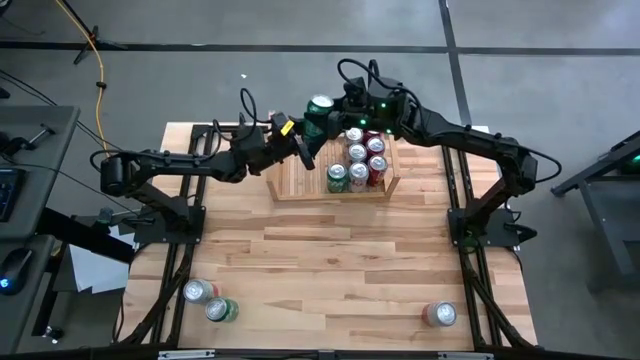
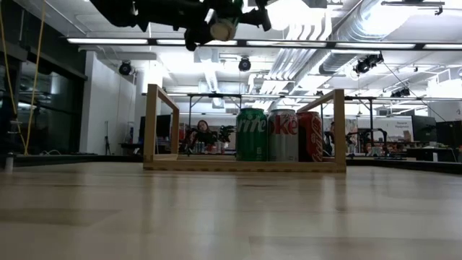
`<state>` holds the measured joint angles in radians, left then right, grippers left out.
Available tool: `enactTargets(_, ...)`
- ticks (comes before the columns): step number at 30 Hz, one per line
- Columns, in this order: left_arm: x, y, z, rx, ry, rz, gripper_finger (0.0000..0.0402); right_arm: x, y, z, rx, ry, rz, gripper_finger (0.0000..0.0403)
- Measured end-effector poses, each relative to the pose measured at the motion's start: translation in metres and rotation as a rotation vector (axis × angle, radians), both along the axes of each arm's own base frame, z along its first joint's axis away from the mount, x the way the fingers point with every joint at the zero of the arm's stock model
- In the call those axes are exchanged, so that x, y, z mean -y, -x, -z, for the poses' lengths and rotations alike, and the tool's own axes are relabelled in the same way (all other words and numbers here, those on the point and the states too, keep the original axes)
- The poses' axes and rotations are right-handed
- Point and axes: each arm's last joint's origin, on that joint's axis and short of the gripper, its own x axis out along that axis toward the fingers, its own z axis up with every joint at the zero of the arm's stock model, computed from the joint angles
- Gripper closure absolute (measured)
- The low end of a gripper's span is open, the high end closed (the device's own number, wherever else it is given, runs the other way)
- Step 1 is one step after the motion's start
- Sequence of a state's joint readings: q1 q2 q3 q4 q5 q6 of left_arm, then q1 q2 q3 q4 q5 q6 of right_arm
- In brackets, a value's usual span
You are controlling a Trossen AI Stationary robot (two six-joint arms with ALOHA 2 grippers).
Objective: Place canned beverage on shelf
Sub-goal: Put the right green soda can on the shelf aligned with the other green soda can on the shelf
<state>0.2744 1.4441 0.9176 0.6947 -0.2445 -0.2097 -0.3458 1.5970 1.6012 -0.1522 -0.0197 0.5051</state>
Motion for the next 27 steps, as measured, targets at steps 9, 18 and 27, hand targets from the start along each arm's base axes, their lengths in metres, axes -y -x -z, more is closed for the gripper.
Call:
enactTargets(9, 0.004, -0.001, 0.002, -0.037, -0.020, 0.006, 0.0121, 0.000, 0.001, 0.005, -0.061, -0.004, 0.014, 0.0099)
enactTargets(18, 0.003, -0.002, 0.004, -0.057, -0.024, 0.008, 0.0121, 0.000, 0.006, 0.005, -0.091, 0.010, 0.004, 0.0114)
enactTargets(27, 0.006, 0.021, -0.003, -0.198, 0.069, 0.208, 0.0015, 0.014, 0.035, -0.004, -0.273, 0.122, 0.071, 0.0114)
